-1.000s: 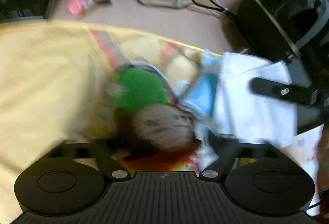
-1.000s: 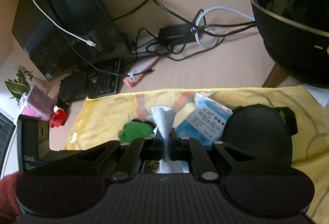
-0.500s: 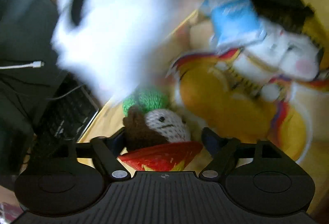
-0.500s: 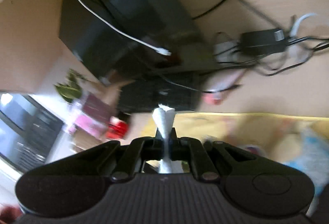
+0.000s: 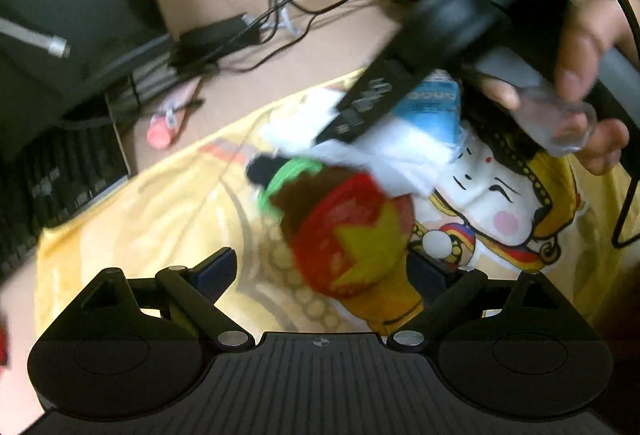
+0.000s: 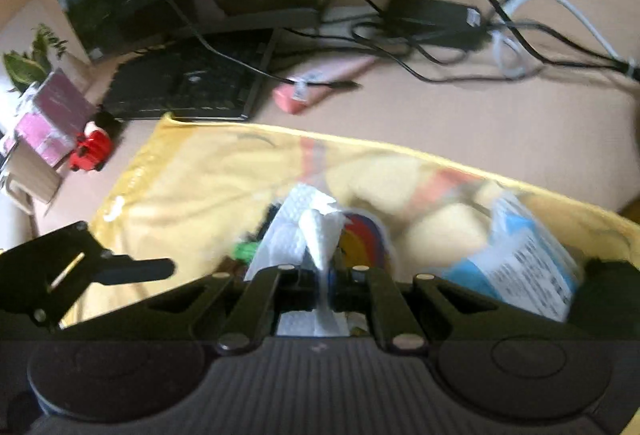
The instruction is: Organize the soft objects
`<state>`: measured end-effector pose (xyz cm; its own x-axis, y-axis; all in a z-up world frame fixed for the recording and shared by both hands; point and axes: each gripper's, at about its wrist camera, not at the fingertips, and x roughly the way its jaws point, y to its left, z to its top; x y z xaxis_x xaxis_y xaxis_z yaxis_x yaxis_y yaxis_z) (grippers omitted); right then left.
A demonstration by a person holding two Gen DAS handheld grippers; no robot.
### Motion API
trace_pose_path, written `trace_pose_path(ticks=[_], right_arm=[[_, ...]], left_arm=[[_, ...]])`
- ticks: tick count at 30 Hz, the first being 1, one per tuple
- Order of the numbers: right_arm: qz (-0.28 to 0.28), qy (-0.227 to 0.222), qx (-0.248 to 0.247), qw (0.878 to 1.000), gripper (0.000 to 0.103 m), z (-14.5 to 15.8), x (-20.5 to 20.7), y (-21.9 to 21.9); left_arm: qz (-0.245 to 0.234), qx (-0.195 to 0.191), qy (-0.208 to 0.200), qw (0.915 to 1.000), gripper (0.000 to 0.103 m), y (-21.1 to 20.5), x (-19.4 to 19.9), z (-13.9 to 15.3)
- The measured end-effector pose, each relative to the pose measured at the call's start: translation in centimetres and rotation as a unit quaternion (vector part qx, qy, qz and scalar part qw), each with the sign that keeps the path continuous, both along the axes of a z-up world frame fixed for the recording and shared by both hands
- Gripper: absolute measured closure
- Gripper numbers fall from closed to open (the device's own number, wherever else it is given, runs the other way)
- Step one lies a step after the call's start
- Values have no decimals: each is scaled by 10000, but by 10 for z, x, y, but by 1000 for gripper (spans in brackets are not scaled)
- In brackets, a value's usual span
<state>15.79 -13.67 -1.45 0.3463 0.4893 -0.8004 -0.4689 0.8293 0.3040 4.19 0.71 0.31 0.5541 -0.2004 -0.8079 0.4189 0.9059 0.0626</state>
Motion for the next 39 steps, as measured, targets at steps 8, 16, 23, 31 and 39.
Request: trace_pose_path(ticks=[8,16,23,31,39], right_arm=[[-96,509,463,9976,97,1,-10,-30],[-298,659,353,9968,97,2,-43,-63],[-1331,198,626,9889,97,31,-41,-126],[-1959,-678,725,9756,96,78,-33,-173],[-1667,-329,1477,9743,96,71,-26,-162]], left_arm=[[174,-1026,349,9940,6,20,9,5],[447,-1676,480,9837,4,29,29,15],[-68,-1152,-117,9932,4,-41,53,28],[-338,-450,-58,9984,5,-133,100,-11],[-297,-133,346,9989,50,-98,88,-9]])
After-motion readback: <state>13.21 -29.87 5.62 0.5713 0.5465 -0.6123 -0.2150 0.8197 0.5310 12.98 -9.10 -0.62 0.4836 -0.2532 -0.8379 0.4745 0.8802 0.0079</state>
